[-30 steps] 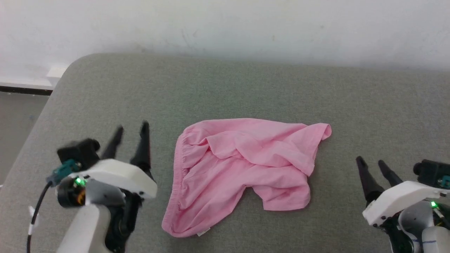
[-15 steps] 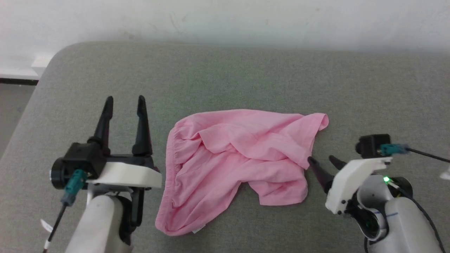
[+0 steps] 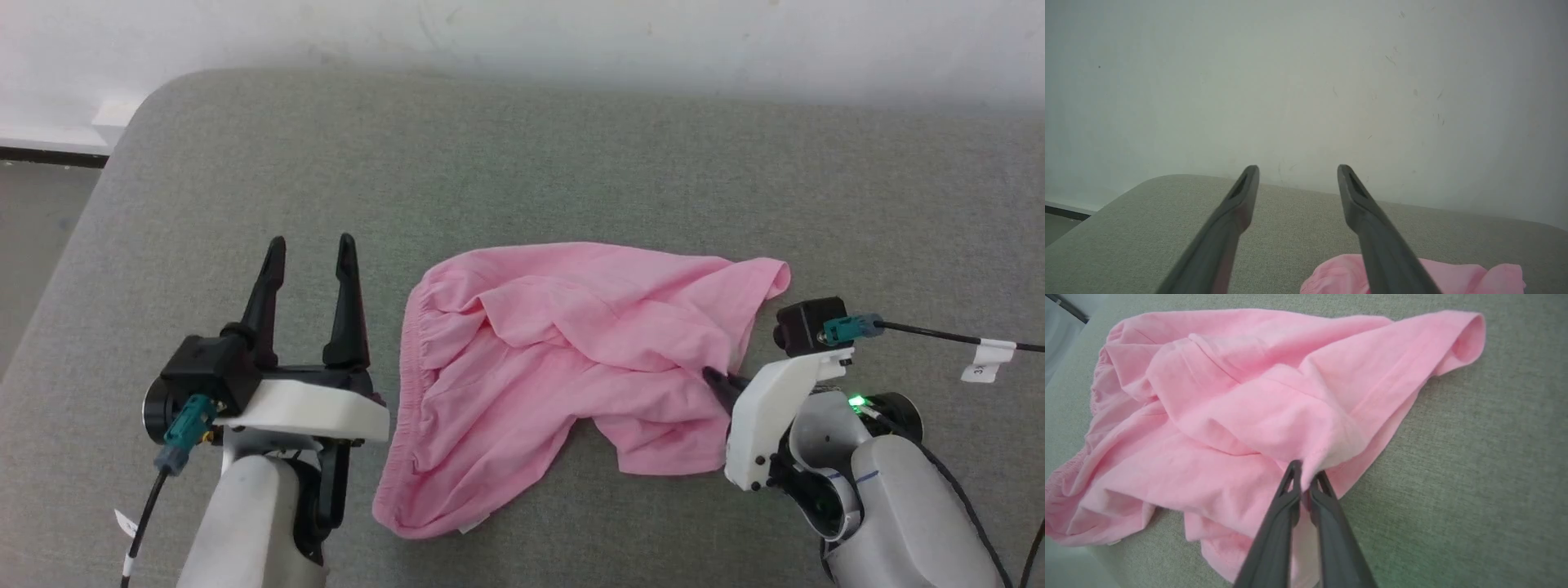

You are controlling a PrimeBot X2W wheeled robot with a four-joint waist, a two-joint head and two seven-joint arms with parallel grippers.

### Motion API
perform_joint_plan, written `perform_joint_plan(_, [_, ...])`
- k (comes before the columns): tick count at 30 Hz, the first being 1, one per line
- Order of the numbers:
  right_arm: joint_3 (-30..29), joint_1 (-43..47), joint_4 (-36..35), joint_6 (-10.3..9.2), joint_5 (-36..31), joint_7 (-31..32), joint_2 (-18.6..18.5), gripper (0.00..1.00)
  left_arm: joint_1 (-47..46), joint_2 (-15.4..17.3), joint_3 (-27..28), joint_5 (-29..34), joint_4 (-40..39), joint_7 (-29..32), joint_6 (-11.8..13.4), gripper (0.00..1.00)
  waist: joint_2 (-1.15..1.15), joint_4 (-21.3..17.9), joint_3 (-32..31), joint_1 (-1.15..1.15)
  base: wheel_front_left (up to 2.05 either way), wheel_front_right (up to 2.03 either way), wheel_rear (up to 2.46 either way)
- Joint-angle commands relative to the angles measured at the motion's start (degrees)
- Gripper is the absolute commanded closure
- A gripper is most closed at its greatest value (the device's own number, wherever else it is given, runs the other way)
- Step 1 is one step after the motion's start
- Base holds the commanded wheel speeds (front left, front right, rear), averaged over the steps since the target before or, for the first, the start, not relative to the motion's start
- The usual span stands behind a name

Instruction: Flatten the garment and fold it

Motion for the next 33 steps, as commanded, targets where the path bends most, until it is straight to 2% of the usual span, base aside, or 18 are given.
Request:
perform_joint_plan(1, [0.01,-0.82,-0.05,-0.05,-0.34,-0.53,0.04,1.00,0.22,-0.47,0.56,0.74,0.44,-0.25,-0.62,0.00,0.00,-0.20,-0.09,0.00,0.00,0.00,0.00])
perform_joint_plan(6, [-1.73,-1.51,-2.14,-0.05,0.03,-0.71,-0.43,1.00,0.51,-1.45,1.52,1.05,1.51,-0.25,-1.58,0.00,0.00,-0.72,-0.21,0.00,0.00,0.00,0.00])
perform_joint_plan(14, [-6.76,-8.29,-3.34,-0.05,-1.43,1.65,-5.17,1.00,-0.56,-2.38,2.10,1.83,1.45,-0.26,-2.49,0.00,0.00,-0.45,2.38,0.00,0.00,0.00,0.00])
perform_joint_plan(19, [-10.97,-19.33,3.49,-0.05,-5.47,1.77,-8.27,1.00,-2.62,-2.85,0.99,2.37,1.89,-0.26,-2.99,0.00,0.00,0.85,5.63,0.00,0.00,0.00,0.00])
perform_joint_plan(25, [-16.76,-28.84,15.26,-0.05,-12.40,-1.63,-8.02,1.00,-5.30,-3.19,-1.36,2.35,3.06,-0.26,-3.26,0.00,0.00,3.05,9.07,0.00,0.00,0.00,0.00])
perform_joint_plan(26, [-17.21,-29.59,17.14,-0.05,-13.30,-2.18,-7.55,0.92,-5.61,-3.23,-1.66,2.22,3.29,-0.26,-3.21,0.00,0.00,3.22,9.48,0.00,0.00,0.00,0.00])
perform_joint_plan(27, [-17.05,-30.02,19.14,-0.05,-14.10,-2.17,-7.11,0.00,-5.86,-3.25,-1.96,2.04,3.59,-0.26,-3.16,0.00,0.00,3.33,9.71,0.00,0.00,0.00,0.00])
perform_joint_plan(33, [-16.91,-31.68,25.58,-0.05,-15.42,-6.29,-7.35,0.00,-6.17,-3.32,-2.07,1.32,5.22,-0.26,-2.86,0.00,0.00,2.39,8.74,0.00,0.00,0.00,0.00])
